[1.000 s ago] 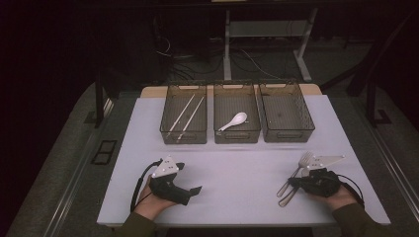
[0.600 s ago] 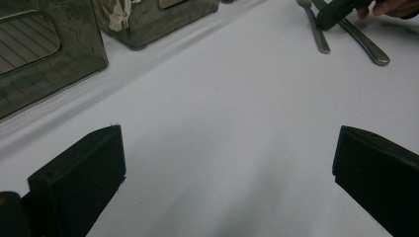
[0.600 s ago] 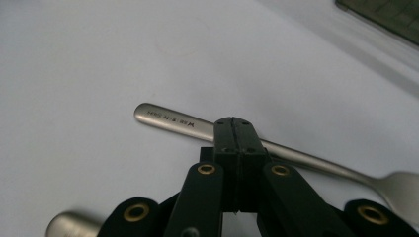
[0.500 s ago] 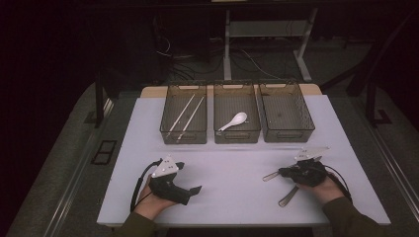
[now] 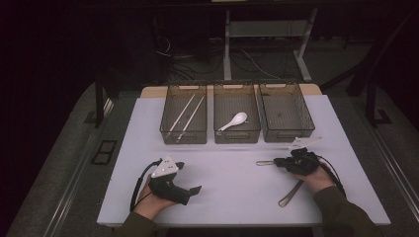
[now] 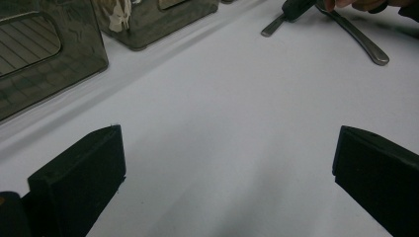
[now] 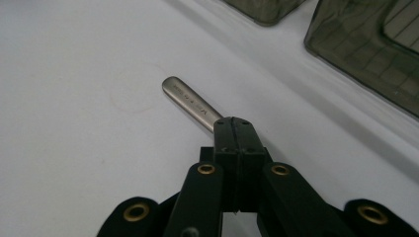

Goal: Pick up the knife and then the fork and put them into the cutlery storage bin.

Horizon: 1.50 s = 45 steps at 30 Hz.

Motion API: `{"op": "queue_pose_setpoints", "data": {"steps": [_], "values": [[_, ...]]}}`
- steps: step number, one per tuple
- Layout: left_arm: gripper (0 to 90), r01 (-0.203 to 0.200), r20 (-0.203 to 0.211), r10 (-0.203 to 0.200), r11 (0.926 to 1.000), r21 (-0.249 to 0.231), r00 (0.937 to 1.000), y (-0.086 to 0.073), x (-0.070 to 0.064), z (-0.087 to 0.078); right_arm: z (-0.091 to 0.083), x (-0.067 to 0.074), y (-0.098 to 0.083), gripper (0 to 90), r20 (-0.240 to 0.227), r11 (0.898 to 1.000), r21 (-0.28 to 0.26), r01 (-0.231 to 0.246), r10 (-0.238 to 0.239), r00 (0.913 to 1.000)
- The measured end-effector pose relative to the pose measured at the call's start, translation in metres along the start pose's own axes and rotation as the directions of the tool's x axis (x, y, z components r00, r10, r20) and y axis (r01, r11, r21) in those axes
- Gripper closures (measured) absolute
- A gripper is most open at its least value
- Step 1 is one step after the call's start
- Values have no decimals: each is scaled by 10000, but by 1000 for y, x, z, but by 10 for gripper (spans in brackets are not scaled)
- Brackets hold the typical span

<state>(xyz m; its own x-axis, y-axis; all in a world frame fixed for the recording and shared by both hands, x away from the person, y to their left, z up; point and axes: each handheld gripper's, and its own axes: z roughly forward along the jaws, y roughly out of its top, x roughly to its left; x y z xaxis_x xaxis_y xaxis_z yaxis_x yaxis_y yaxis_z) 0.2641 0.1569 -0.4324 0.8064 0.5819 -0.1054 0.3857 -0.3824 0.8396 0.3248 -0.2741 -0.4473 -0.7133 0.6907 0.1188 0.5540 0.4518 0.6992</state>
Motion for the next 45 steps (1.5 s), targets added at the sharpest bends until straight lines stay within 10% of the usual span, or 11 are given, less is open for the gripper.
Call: {"op": "queue_pose_setpoints", "data": {"steps": [15,45], "values": [[0,-52,-17,52,10000,-59,10000,1,-2,-1,-59,34,-44,898,-730,9965,-206,816,-829,9939],[0,-63,-35,63,10000,-12,10000,1,-1,0,-36,46,-42,899,-1171,9900,549,1297,-1226,9855]]}}
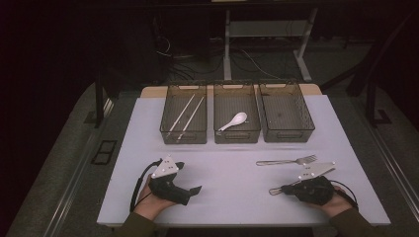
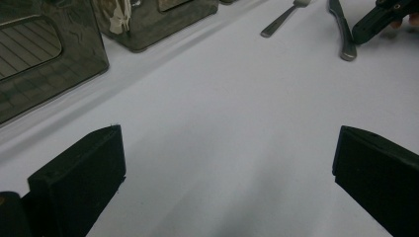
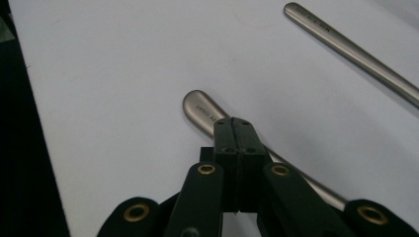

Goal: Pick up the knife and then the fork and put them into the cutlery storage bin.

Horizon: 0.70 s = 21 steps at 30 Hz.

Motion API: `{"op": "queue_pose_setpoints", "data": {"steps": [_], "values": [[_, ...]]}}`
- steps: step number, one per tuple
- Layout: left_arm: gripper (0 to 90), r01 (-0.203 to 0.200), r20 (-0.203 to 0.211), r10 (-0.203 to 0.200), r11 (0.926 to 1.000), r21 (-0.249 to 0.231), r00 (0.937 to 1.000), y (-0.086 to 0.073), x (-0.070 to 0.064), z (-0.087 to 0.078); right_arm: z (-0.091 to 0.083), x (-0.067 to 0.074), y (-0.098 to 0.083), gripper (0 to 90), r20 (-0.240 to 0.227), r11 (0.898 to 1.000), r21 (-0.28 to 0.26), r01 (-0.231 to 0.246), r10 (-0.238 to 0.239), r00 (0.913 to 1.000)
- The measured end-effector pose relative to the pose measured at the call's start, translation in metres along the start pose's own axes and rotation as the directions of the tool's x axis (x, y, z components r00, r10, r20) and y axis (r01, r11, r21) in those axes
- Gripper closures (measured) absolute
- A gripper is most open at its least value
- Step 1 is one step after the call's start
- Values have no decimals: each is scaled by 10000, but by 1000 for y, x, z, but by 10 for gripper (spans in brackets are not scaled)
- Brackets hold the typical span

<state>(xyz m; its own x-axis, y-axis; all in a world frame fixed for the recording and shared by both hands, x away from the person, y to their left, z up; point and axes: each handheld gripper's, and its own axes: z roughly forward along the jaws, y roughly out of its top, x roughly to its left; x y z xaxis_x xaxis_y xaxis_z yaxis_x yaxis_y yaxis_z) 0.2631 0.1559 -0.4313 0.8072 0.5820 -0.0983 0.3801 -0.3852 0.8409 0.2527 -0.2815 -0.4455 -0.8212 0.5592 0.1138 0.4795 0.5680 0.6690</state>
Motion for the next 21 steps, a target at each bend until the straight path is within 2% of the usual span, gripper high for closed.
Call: {"op": "queue_pose_setpoints", "data": {"steps": [14,21], "values": [[0,-12,1,12,10000,30,10000,0,1,0,19,-15,20,899,-62,9998,-119,-149,148,9999],[0,-29,25,29,10000,33,10000,0,0,0,28,-18,29,899,32,10000,-33,20,-20,10000]]}}
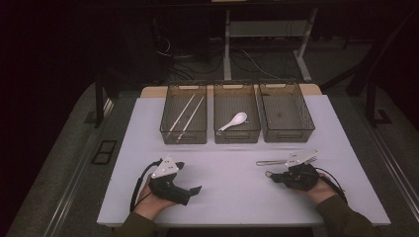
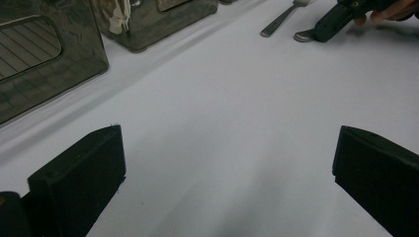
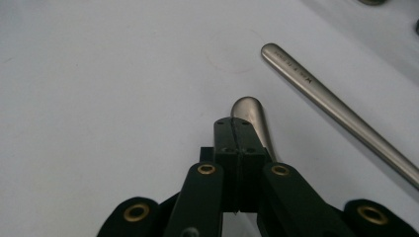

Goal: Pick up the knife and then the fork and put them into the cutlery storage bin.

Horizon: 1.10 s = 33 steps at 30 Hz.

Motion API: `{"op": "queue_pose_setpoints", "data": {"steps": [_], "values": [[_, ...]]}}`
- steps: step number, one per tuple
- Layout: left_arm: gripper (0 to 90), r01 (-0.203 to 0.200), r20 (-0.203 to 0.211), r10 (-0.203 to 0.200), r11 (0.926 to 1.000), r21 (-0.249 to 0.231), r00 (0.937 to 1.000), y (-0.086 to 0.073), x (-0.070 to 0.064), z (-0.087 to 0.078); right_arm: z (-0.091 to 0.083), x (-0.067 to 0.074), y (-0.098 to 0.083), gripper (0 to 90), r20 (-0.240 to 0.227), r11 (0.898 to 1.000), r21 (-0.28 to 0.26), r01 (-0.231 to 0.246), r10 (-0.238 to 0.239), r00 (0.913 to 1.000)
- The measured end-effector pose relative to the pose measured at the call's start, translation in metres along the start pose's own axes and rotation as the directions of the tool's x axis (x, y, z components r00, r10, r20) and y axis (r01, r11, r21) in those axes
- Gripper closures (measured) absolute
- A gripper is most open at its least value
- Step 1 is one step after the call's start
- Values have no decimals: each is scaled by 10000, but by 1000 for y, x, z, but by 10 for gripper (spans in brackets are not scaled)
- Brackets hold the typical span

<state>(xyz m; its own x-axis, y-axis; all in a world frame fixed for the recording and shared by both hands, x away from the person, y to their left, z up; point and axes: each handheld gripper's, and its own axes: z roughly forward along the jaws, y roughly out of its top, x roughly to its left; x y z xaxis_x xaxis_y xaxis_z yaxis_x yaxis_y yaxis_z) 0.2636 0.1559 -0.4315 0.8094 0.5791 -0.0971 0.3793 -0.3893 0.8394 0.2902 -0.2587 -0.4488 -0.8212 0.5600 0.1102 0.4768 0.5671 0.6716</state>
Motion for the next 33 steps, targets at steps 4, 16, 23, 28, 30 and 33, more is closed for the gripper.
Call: {"op": "queue_pose_setpoints", "data": {"steps": [4,16,23,28,30,33], "values": [[0,20,8,-20,10000,-23,10000,0,0,0,-1,0,0,898,56,10000,33,60,-60,10000],[0,15,84,-15,10000,-56,10000,0,1,-1,-36,-13,-4,637,-150,9997,-232,-73,70,9999],[0,-35,126,35,10000,-4,9999,0,1,0,-48,-28,-18,619,307,9985,511,175,-191,9993],[0,-32,148,32,10000,7,9999,-1,1,0,-50,-36,-26,662,132,9964,804,263,-274,9995],[0,-7,155,7,10000,-3,9999,-1,1,0,-48,-35,-27,678,17,9950,924,378,-381,9993],[0,-20,155,20,10000,-14,9999,-1,1,0,-43,-33,-26,698,9,9921,1096,602,-607,9982]]}}
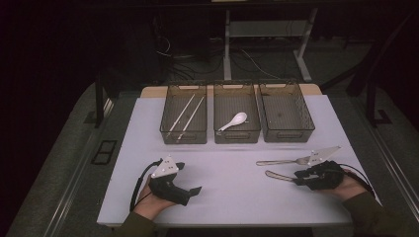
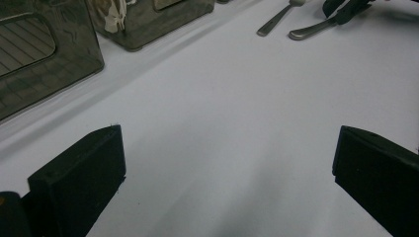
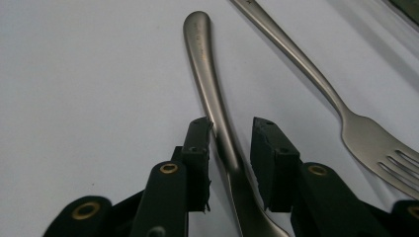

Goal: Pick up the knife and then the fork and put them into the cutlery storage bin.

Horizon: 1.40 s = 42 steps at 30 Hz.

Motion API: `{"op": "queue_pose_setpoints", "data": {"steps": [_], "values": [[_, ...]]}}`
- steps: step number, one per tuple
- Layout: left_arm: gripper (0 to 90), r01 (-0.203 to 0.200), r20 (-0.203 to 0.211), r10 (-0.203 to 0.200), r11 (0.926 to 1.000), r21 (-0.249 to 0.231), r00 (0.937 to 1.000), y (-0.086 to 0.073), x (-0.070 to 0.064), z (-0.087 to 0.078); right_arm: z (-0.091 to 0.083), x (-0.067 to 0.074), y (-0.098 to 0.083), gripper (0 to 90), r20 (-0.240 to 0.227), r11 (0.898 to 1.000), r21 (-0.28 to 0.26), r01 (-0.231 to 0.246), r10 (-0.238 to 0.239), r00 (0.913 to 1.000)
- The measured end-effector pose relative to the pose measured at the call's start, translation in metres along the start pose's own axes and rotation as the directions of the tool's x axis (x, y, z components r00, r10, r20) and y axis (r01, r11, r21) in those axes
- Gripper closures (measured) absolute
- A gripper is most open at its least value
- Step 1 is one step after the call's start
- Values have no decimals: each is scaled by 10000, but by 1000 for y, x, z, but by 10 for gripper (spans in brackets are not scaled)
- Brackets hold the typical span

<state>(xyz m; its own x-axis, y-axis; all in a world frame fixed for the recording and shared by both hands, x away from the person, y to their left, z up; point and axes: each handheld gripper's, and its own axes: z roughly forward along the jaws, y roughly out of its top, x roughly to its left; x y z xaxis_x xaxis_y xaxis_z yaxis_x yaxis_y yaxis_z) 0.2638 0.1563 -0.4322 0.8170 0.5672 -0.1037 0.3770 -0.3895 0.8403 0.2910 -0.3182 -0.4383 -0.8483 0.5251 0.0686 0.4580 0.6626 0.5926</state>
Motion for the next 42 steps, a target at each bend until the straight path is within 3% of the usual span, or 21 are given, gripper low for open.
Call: {"op": "queue_pose_setpoints", "data": {"steps": [11,17,22,27,32,35,38,40,42], "values": [[0,29,14,-29,10000,29,10000,0,-1,1,2,7,5,760,336,9958,544,740,-758,9966],[0,52,28,-53,10000,13,10000,0,-1,1,2,12,7,783,450,9851,822,1507,-1548,9869],[0,20,46,-20,10000,84,10000,0,0,2,4,18,17,789,477,9638,1668,2080,-2186,9746],[0,50,75,-51,9999,103,10000,0,-1,2,8,12,30,789,-56,9432,2491,2198,-2256,9742],[0,46,83,-47,9999,100,10000,-1,-1,2,15,13,46,790,-369,9058,3595,2244,-2264,9733],[0,52,93,-53,9999,119,9999,-1,-1,3,19,13,53,792,-408,8725,4217,2467,-2535,9665],[0,50,96,-51,9999,104,9999,-1,-1,3,22,14,58,794,-445,8537,4586,2467,-2552,9659],[0,35,98,-36,9999,96,9999,-1,-1,3,22,14,59,795,-446,8507,4628,2493,-2585,9650],[0,29,102,-30,9999,99,9999,0,-1,3,21,15,58,795,-437,8543,4524,2559,-2653,9632]]}}
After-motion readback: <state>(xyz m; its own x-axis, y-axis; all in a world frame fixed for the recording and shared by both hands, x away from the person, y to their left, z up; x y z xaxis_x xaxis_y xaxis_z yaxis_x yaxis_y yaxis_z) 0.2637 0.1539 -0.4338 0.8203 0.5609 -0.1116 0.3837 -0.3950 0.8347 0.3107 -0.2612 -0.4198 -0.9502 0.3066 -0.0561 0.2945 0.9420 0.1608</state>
